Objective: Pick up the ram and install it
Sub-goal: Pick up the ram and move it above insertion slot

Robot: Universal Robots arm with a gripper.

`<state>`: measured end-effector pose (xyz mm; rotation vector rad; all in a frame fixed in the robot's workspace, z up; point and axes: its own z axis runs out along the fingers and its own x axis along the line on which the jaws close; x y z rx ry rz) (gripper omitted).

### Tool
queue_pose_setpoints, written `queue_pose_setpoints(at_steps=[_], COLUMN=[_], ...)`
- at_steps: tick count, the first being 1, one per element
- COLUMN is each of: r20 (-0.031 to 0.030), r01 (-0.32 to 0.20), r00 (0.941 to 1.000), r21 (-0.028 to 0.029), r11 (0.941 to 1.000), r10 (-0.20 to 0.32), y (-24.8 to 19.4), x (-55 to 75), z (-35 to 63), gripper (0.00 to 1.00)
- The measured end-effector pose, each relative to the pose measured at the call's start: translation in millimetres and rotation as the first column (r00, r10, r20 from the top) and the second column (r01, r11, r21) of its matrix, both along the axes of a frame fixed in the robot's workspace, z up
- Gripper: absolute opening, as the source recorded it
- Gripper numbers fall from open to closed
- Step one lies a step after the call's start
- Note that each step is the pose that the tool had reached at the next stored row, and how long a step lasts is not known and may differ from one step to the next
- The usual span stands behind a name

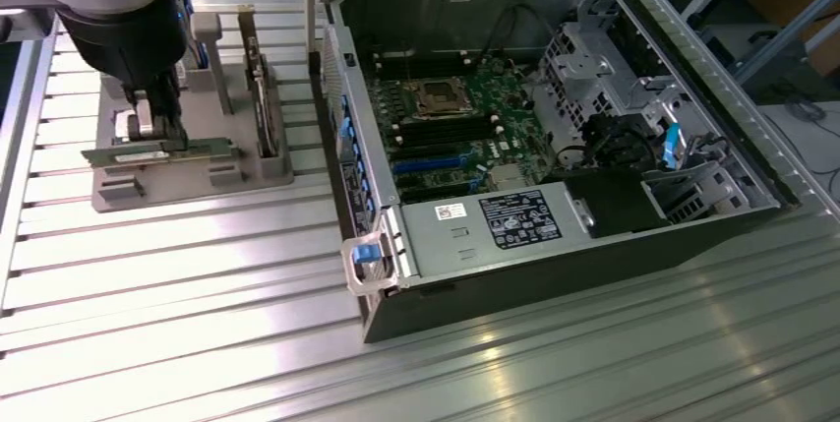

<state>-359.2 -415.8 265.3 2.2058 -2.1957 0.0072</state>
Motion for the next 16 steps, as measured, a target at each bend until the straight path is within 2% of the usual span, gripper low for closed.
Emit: queue_pose_setpoints(at_steps=[2, 6, 9, 11, 16], r20=[0.0001, 0.0001, 0.0001, 0.0000, 0.0001], r01=[0.000, 0.000, 0.000, 0.000, 0.000], r00=[1.0000, 1.0000, 1.0000, 1.0000, 1.0000], r21=[0.0000, 0.0001, 0.0000, 0.0000, 0.0001], r11=[1.0000, 1.0000, 1.0000, 1.0000, 1.0000], r10=[0.000, 0.000, 0.000, 0.000, 0.000], y=[0.0, 0.0, 0.0, 0.0, 0.0], x=[0.2, 0.6, 0.8, 1.0, 1.2], z=[18.0, 46.1, 59.4, 72.0, 91.2], gripper=[0.12, 0.12, 0.12, 0.12, 0.12])
